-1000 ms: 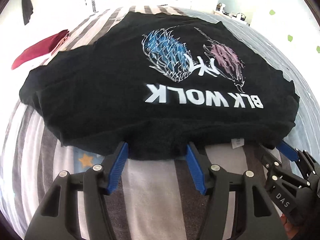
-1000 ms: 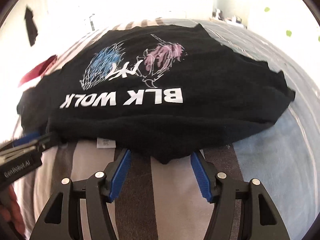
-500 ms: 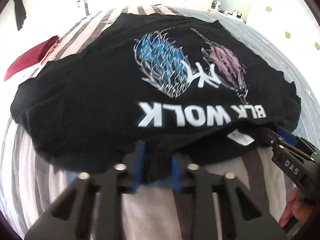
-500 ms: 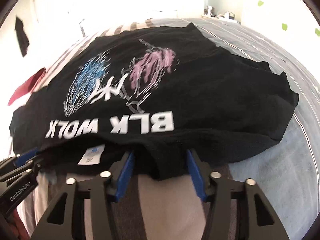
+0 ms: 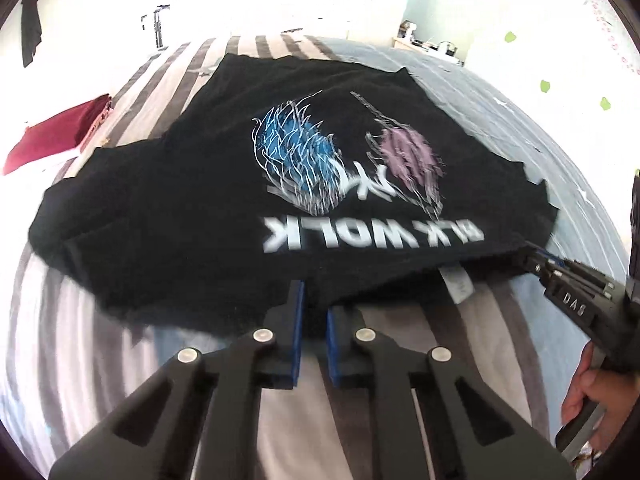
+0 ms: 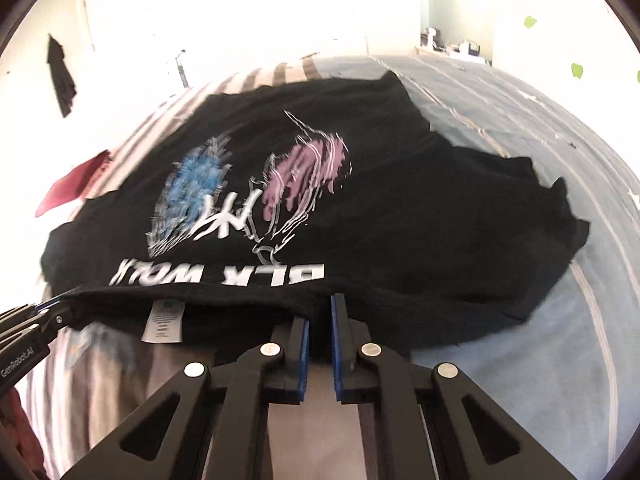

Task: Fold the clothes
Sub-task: 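Grasp the T-shirt hem with the left gripper while the right gripper grasps beside it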

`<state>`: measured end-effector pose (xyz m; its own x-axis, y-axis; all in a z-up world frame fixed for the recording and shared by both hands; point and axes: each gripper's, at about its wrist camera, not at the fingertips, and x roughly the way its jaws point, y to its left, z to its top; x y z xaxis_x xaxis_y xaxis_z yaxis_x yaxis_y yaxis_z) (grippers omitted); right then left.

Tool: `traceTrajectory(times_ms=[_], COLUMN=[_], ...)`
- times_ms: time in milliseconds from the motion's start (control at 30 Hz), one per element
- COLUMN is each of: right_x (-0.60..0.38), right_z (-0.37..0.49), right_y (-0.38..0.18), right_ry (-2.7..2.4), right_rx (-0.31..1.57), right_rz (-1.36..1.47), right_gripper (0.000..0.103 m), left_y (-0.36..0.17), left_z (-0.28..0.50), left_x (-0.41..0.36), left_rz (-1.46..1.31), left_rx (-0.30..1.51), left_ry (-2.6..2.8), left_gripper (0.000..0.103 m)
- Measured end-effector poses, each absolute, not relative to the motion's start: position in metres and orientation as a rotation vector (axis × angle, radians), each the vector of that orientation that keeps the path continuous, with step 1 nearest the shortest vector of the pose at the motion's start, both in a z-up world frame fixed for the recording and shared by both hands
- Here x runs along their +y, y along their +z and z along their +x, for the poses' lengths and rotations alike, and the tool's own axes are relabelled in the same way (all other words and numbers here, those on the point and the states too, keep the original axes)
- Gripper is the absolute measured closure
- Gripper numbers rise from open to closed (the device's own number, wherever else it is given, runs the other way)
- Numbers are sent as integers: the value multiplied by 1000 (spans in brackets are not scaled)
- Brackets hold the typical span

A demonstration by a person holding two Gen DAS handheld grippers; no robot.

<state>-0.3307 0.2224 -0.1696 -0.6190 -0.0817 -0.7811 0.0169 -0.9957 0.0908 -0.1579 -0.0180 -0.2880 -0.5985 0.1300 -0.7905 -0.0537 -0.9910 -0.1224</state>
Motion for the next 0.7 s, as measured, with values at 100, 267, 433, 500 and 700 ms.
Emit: traceTrajectory(times_ms=[100,267,433,500,700], right_x=[225,228,227,229,228], right_z=[-306,-282,-279,-279,-260], right_y=[-156,-169,-205,-212,-212], right_ry=[-2745,-2690,-2613,-2577,-2453], right_rx=[-89,-87,-78,-92,-76], right_rz=[1352,1450,1597,1640,1730], right_gripper=[95,95,95,94,94], left_y=[-300,-320,-341,-345,-340], left_z=[-150,-137,-124,-119,-98], left_x=[-18,-18,-18,-18,-18], left_rz=[-1419,-1527,-1633,-1674,-1752], left_rx=[-132,-133,-135,-147,-172], left_ry=[2691,2644,2593,2561,2467], left_gripper=[95,95,91,90,90])
